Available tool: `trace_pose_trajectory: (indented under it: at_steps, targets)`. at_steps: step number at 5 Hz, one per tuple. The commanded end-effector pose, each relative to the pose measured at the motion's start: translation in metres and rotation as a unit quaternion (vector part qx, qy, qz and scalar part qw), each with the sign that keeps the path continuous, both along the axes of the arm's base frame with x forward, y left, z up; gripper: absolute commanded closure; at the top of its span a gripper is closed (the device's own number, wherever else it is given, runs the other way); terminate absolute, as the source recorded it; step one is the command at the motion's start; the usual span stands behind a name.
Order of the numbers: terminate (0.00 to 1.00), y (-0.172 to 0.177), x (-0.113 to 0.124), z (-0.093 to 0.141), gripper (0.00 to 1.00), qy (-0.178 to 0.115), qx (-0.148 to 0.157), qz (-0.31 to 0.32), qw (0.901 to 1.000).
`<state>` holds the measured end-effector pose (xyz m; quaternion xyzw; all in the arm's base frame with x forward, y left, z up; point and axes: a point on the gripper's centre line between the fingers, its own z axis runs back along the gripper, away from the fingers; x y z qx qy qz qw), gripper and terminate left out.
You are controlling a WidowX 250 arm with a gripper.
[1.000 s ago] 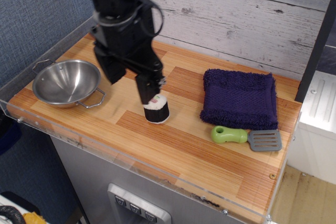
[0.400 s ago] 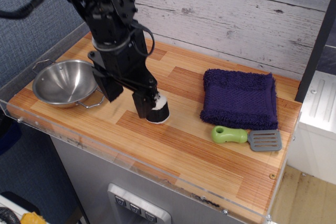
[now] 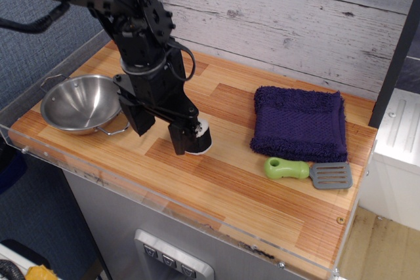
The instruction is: Place the sushi on the blue cloth.
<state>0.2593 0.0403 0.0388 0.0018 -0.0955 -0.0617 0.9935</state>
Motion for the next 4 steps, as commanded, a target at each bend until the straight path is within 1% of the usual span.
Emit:
trace_pose_trajectory:
  at_steps: [1,2,3,4]
  targets:
    - [0.0,-0.011,0.023,-0.004,0.0,-0.014,0.006,-0.014,0.9998]
    - [0.0,-0.011,0.026,-0.008,0.0,-0.007,0.013,-0.014,0.9998]
    - [0.0,-0.012,0.029,-0.014,0.0,-0.003,0.013,-0.017,0.9998]
    - [0.0,-0.012,0.03,-0.017,1.0,-0.002,0.01,-0.018,0.9998]
